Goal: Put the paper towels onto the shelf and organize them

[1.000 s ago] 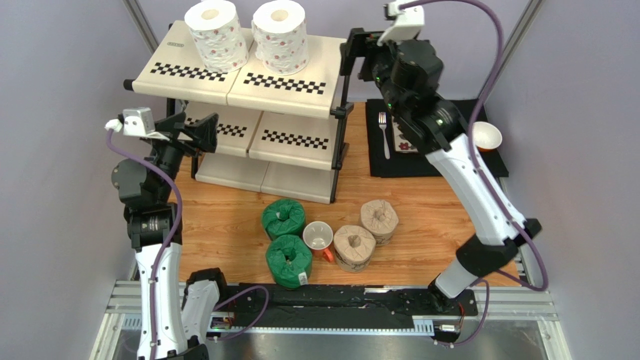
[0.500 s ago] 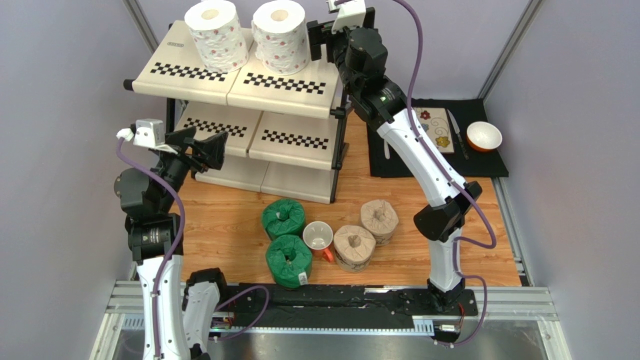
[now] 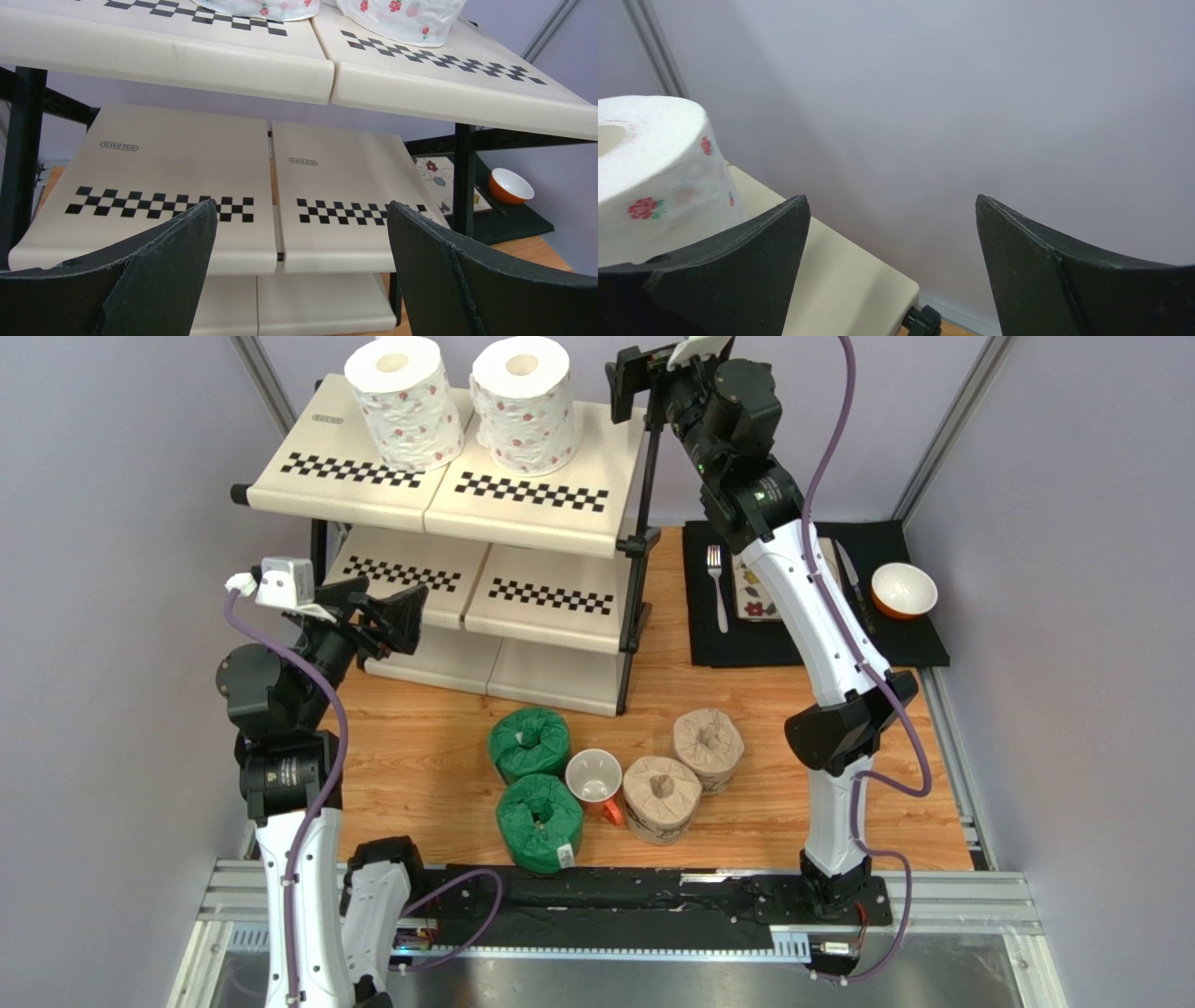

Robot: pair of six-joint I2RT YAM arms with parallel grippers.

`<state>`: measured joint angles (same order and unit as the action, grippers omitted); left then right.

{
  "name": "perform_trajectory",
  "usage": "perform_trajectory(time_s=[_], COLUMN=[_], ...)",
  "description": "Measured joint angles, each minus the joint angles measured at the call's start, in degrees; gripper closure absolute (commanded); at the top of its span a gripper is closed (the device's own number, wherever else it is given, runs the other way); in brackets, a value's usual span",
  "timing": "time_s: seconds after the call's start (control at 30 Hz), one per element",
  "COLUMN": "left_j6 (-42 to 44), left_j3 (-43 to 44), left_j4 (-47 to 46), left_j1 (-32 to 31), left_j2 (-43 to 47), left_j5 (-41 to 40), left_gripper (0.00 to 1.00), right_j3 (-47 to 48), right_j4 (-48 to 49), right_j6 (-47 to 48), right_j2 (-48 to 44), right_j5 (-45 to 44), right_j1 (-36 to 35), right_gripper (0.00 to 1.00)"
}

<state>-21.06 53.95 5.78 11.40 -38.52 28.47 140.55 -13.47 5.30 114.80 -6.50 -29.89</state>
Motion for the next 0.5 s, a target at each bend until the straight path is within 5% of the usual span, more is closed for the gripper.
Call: perform_trajectory(time_s=[0.5], left_j6=[0.39], left_j3=[-0.04], left_j4=[0.72], left_j1=[0.0], left_j2=[0.9], left_j5=[0.02], left_gripper=[0.01], right_j3=[2.03], right_j4=[-1.09], right_j6=[-2.56], right_j2=[2.32], right_j5=[12.44], right_j1=[-1.42], right_gripper=[0.08])
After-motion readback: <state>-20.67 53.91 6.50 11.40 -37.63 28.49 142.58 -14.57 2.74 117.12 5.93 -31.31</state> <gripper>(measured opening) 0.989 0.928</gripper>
